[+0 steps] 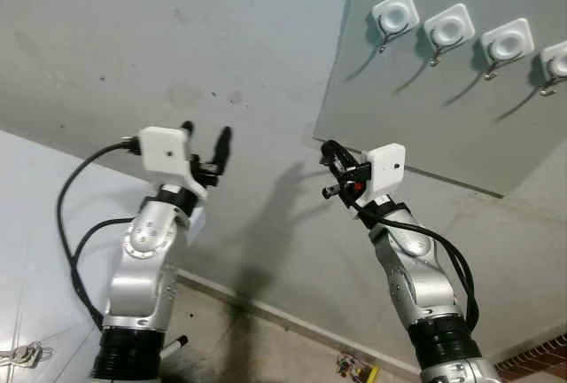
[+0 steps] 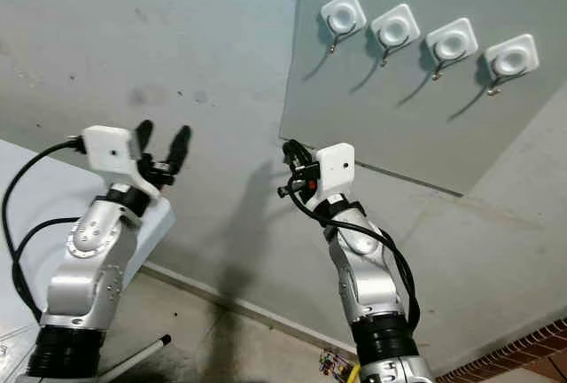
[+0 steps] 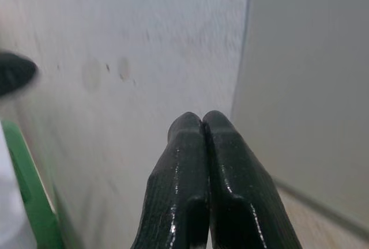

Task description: Hang keys on a hook

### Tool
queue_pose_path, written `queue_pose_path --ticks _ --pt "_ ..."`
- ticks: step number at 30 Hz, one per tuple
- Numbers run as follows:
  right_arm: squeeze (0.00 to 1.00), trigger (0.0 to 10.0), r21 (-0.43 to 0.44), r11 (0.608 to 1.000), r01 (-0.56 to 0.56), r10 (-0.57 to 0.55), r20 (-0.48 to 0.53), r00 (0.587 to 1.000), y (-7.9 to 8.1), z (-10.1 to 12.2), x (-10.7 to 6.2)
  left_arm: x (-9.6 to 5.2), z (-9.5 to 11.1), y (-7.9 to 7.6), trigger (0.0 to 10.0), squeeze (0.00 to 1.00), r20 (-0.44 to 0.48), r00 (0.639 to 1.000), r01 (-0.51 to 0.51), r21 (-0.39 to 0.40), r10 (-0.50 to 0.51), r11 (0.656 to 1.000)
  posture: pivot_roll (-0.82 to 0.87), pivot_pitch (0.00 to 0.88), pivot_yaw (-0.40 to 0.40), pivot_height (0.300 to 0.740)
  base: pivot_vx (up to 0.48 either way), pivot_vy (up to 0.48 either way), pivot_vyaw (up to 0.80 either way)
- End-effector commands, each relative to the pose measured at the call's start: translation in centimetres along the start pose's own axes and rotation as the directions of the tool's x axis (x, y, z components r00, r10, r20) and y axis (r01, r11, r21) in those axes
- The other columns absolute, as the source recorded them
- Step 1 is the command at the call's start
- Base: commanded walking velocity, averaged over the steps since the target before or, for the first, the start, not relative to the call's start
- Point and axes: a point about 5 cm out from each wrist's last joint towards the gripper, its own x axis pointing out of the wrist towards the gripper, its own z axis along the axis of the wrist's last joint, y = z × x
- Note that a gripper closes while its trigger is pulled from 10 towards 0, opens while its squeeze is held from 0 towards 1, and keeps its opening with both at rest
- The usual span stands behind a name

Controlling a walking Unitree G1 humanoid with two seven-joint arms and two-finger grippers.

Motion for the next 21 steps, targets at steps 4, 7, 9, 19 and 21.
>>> queue_pose_path --ticks 4,7,9,19,21 --pt "0.00 10.0 0.012 0.999 -0.051 0.050 0.068 0.996 0.5 1.7 0.4 0.5 0.9 -1.4 10.0 0.00 0.016 0.996 0.087 0.057 -0.088 0.995 -0.07 0.097 -0.085 0.740 0.000 0.000 0.00" --pt "0.00 10.0 0.019 0.997 -0.074 0.071 0.118 0.991 0.8 2.9 0.5 0.6 1.6 -2.0 10.0 0.00 0.036 0.990 0.133 0.072 -0.136 0.988 -0.07 0.097 -0.081 0.740 0.000 0.000 0.00" --pt "0.00 10.0 0.027 0.996 -0.086 0.081 0.145 0.986 0.9 3.6 0.7 0.7 2.1 -2.2 10.0 0.00 0.045 0.986 0.154 0.075 -0.158 0.985 -0.07 0.097 -0.080 0.740 0.000 0.000 0.00" --pt "0.00 10.0 0.056 0.988 -0.145 0.131 0.200 0.971 1.5 4.7 0.5 0.9 3.0 -2.7 10.0 0.00 0.060 0.972 0.219 0.111 -0.227 0.969 -0.07 0.083 -0.072 0.740 0.000 0.000 0.00" --pt "0.00 10.0 0.066 0.987 -0.145 0.126 0.239 0.963 1.4 5.6 0.5 0.9 3.6 -2.9 10.0 0.00 0.075 0.965 0.243 0.114 -0.252 0.963 -0.07 0.079 -0.071 0.740 0.000 0.000 0.00"
